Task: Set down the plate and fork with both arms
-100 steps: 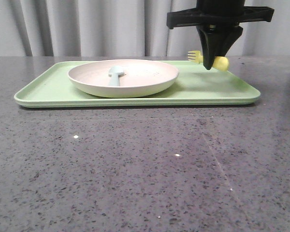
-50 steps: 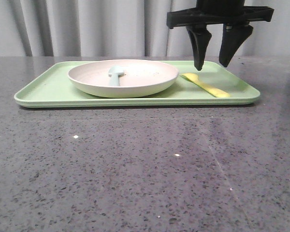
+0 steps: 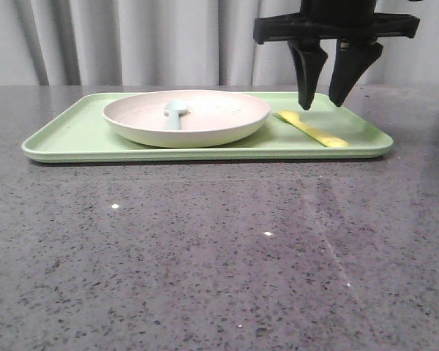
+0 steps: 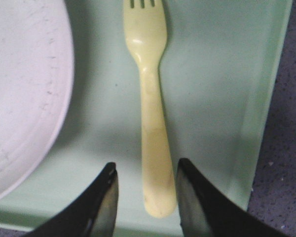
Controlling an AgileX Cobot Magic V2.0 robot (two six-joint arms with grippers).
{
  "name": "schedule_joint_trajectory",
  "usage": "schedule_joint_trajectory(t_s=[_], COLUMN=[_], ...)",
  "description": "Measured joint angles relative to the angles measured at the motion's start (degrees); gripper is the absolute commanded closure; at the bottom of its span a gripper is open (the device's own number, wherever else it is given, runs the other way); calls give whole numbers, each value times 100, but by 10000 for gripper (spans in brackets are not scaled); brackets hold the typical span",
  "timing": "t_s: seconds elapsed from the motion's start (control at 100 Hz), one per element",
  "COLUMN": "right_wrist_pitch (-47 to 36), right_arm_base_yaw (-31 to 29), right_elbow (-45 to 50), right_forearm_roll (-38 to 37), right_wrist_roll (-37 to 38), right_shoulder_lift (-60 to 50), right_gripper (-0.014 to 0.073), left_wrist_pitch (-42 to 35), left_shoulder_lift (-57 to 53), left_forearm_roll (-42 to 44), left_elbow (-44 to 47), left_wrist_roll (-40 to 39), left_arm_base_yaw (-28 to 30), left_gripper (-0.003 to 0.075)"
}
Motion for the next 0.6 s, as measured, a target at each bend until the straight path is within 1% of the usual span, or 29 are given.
schedule_joint_trajectory(t_s=[0.09, 0.37, 0.6], right_wrist_pitch=[-330, -1276, -2025], right_arm_base_yaw=[0, 0, 0], right_elbow=[525, 2336, 3613], right_forearm_roll=[65, 79, 79], right_wrist_roll=[0, 0, 0], right_shoulder_lift=[-431, -1985, -3287], right_gripper=[358, 358, 358], left_wrist_pitch=[0, 0, -165], left_shoulder_lift=[0, 0, 0], left_forearm_roll=[0, 0, 0], left_elbow=[0, 0, 0], left_wrist_roll=[0, 0, 0], left_arm_base_yaw=[0, 0, 0], left_gripper=[534, 534, 535])
